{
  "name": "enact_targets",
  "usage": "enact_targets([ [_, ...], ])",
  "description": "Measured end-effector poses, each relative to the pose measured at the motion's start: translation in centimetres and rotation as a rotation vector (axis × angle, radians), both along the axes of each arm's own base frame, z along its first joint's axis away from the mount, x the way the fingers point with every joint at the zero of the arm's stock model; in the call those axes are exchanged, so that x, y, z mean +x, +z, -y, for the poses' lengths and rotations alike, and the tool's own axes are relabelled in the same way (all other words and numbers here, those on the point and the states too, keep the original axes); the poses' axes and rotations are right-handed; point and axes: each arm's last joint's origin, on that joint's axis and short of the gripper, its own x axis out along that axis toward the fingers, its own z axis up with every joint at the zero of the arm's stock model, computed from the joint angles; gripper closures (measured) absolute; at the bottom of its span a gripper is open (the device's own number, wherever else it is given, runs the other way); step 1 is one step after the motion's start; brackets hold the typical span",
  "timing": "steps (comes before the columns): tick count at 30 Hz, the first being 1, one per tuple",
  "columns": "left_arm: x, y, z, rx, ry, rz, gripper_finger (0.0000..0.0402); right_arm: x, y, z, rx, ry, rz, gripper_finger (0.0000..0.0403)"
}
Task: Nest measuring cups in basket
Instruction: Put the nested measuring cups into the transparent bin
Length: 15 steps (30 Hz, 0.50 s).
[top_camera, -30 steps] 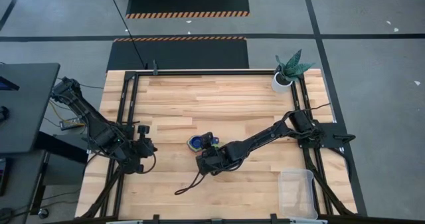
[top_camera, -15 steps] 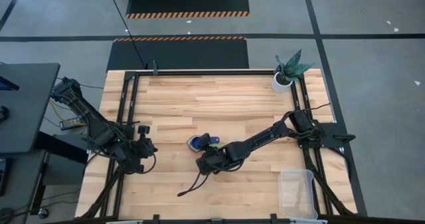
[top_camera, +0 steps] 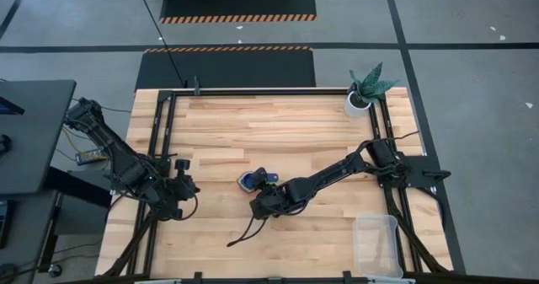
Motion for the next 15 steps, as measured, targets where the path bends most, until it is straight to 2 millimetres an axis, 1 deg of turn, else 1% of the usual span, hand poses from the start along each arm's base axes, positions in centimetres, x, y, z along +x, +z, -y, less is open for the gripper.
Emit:
enact_targets([
  [8,0.0,0.0,0.0,0.0,0.0,0.0,0.0395,0.0,-0.1,0.2,-0.03,0.033,-0.029,0.015],
  [15,0.0,0.0,0.0,0.0,0.0,0.0,0.0395,-0.4,-1.1,0.9,-0.052,0.036,-0.069,0.015],
])
